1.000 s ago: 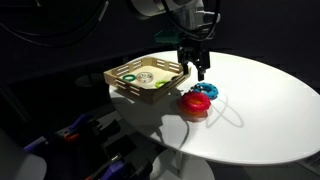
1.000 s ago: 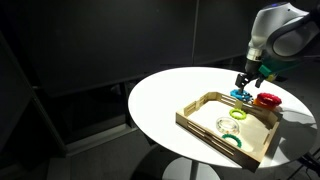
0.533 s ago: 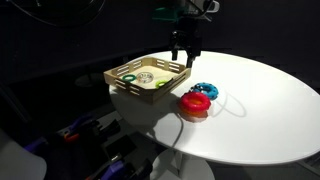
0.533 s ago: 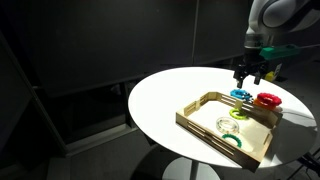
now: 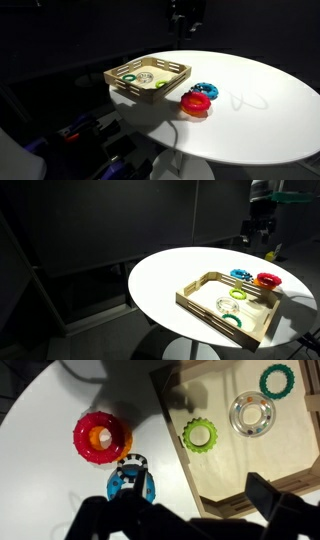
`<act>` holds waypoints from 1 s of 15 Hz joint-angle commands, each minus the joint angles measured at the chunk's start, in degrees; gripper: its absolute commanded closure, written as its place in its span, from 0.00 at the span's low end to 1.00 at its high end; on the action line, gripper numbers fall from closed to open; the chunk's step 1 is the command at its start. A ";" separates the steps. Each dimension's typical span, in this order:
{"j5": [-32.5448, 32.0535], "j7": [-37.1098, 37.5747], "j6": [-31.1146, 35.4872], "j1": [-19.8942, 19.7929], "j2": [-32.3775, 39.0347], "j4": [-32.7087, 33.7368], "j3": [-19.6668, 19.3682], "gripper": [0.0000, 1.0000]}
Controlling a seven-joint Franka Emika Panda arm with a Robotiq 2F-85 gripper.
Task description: Remove the small white and black ring from the tray and put it on the table on the blue right
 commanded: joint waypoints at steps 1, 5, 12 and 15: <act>-1.19 -0.42 -6.66 -1.02 -2.67 5.29 0.79 0.00; -0.40 -0.30 -11.64 -1.17 -4.39 11.55 0.81 0.00; -0.29 -0.03 -11.54 -1.06 -5.07 13.54 0.99 0.00; -0.29 -0.03 -11.53 -1.06 -4.99 13.53 0.99 0.00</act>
